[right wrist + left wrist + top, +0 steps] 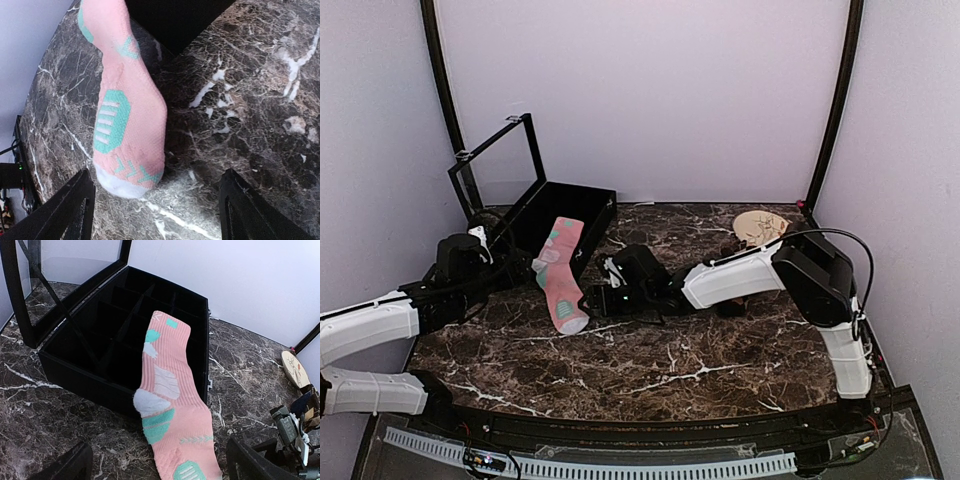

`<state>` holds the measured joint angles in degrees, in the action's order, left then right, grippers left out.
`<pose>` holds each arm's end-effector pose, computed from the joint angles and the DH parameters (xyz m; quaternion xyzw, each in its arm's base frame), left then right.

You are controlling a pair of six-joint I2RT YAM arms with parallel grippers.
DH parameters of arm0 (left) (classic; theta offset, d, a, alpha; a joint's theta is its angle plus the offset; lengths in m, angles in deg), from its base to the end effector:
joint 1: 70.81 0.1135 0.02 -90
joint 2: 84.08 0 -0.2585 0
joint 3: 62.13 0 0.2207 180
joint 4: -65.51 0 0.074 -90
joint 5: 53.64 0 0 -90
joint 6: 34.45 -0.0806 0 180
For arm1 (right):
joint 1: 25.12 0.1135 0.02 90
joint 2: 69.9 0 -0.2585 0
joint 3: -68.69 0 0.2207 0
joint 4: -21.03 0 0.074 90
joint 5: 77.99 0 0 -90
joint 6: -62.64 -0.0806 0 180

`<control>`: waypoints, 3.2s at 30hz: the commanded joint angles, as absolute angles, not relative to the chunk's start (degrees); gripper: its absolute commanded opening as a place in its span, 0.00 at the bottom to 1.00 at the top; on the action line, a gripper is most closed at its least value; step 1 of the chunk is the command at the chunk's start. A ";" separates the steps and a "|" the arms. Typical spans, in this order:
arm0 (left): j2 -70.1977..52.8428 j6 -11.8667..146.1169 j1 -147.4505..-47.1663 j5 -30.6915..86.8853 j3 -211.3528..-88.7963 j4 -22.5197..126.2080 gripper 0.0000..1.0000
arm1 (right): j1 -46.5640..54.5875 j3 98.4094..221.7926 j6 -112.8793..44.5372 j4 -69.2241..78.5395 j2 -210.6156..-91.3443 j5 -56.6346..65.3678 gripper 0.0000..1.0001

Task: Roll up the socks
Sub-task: Move the sock to the storage box.

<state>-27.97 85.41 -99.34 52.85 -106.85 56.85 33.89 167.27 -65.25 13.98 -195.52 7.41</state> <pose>0.2168 -0.0918 0.2326 -0.0916 0.8099 -0.1741 0.5525 0.2493 0.4276 0.1368 -0.1802 0.8642 0.3741 0.2841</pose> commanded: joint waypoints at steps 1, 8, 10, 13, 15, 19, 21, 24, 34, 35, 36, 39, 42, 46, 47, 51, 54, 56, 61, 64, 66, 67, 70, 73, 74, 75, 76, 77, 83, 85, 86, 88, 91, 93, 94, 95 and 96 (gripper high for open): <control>-28.28 86.09 -99.61 52.01 -105.79 57.28 0.95 | 34.31 168.72 -69.94 19.44 -196.57 3.04 0.78; -28.36 86.20 -99.62 51.75 -105.68 57.47 0.94 | 34.31 167.31 -73.94 22.13 -197.60 1.11 0.77; -28.53 86.13 -99.62 51.74 -105.59 57.58 0.94 | 34.30 167.15 -74.46 22.28 -197.84 0.99 0.77; -28.70 86.13 -99.64 51.61 -105.46 57.72 0.94 | 34.30 167.24 -75.33 22.57 -198.28 0.56 0.77; -28.78 86.13 -99.61 51.65 -105.38 57.74 0.94 | 34.30 167.47 -75.98 22.63 -198.69 0.10 0.77; -29.18 85.96 -99.63 51.65 -105.50 57.56 0.94 | 34.32 167.19 -77.35 22.93 -199.14 -0.31 0.76; -29.37 85.96 -99.61 51.77 -105.39 57.56 0.94 | 34.30 167.17 -77.89 23.01 -199.39 -0.60 0.76; -29.57 85.95 -99.59 51.65 -105.33 57.64 0.94 | 34.29 167.24 -78.45 23.54 -199.99 -1.26 0.76; -30.03 86.04 -99.64 51.58 -105.32 57.57 0.94 | 34.28 169.34 -81.07 25.96 -202.91 -5.55 0.69; -30.11 86.04 -99.59 51.58 -105.33 57.60 0.94 | 34.26 169.34 -81.22 26.35 -203.02 -5.82 0.67; -30.19 86.04 -99.62 51.58 -105.32 57.53 0.94 | 34.24 169.37 -81.52 26.72 -203.05 -6.20 0.65; -30.46 86.07 -99.62 51.49 -105.28 57.56 0.94 | 34.26 169.00 -82.08 27.88 -202.90 -6.89 0.59; -30.47 86.12 -99.62 51.56 -105.15 57.56 0.94 | 34.21 167.59 -82.70 30.05 -202.35 -7.23 0.48; -30.32 86.35 -99.56 51.45 -104.98 57.68 0.94 | 34.21 165.13 -82.86 33.11 -200.91 -6.91 0.30; -30.30 86.43 -99.56 51.38 -104.90 57.73 0.94 | 34.23 164.69 -82.72 33.58 -200.42 -6.78 0.26; -30.21 86.44 -99.59 51.50 -104.88 57.83 0.94 | 34.21 163.94 -81.75 33.74 -198.70 -6.22 0.04; -30.38 86.29 -99.55 51.64 -104.97 57.61 0.94 | 34.25 163.58 -80.83 33.22 -197.38 -5.90 0.00; -30.53 86.03 -99.62 51.97 -105.20 57.25 0.94 | 34.29 163.40 -80.22 32.82 -196.42 -5.80 0.00; -30.91 85.51 -99.64 51.86 -106.25 56.00 0.94 | 34.51 162.29 -79.59 31.48 -193.69 -6.39 0.00; -30.67 85.52 -99.63 51.25 -106.50 55.80 0.94 | 34.94 160.64 -79.39 30.34 -191.92 -7.13 0.00; -30.37 85.42 -99.56 50.72 -106.72 55.85 0.94 | 35.27 158.79 -79.68 29.93 -190.76 -7.96 0.00; -30.18 85.24 -99.57 50.41 -106.92 55.82 0.94 | 35.45 157.69 -79.73 29.79 -190.14 -8.29 0.00; -28.97 84.51 -99.62 49.30 -108.06 55.98 0.94 | 35.87 153.72 -79.47 29.39 -186.77 -8.77 0.00; -26.88 83.88 -99.65 47.64 -109.80 55.81 0.94 | 35.96 151.00 -78.12 27.59 -183.72 -10.44 0.00; -26.20 83.78 -99.80 47.22 -110.28 55.91 0.93 | 36.01 148.80 -77.81 26.80 -182.58 -10.82 0.00; -25.56 83.56 -100.06 46.80 -110.71 56.08 0.93 | 36.04 147.09 -77.65 26.57 -181.39 -11.25 0.00; -24.83 83.32 -100.45 46.60 -111.18 56.18 0.93 | 36.18 145.34 -77.86 26.53 -180.15 -11.59 0.00; -24.19 82.93 -100.98 46.55 -111.66 56.35 0.93 | 36.34 143.59 -78.15 26.75 -178.93 -11.89 0.00; -18.98 81.46 -105.03 46.75 -113.38 57.81 0.92 | 37.01 131.97 -81.79 29.13 -171.33 -12.38 0.00; -17.01 81.05 -105.68 46.62 -113.73 58.67 0.92 | 37.09 127.76 -83.66 30.41 -168.95 -13.03 0.00; -15.93 80.77 -107.06 46.12 -113.80 59.18 0.92 | 37.11 126.09 -84.43 30.73 -167.87 -13.26 0.00; -13.41 80.26 -108.45 45.30 -114.34 60.22 0.91 | 37.15 123.02 -85.67 30.89 -165.18 -13.62 0.00; -10.65 79.47 -109.64 44.27 -114.76 61.91 0.91 | 37.15 119.08 -87.25 30.48 -162.18 -14.29 0.00; -8.63 78.50 -110.59 43.11 -115.42 63.34 0.91 | 37.12 116.75 -88.48 30.30 -159.89 -14.96 0.00; -7.50 78.11 -111.00 42.65 -115.88 63.88 0.91 | 37.15 115.56 -89.24 30.18 -157.92 -15.22 0.00; -6.47 77.65 -111.49 42.45 -116.50 64.06 0.90 | 37.17 114.48 -89.90 30.02 -156.65 -15.52 0.00; -5.27 77.18 -112.03 42.18 -117.16 64.24 0.90 | 37.16 113.51 -90.61 29.68 -155.47 -15.82 0.00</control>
<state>-7.66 79.93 -110.47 44.33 -114.16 60.85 36.64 116.45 -86.95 28.08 -160.40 -13.88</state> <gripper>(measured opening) 0.906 0.021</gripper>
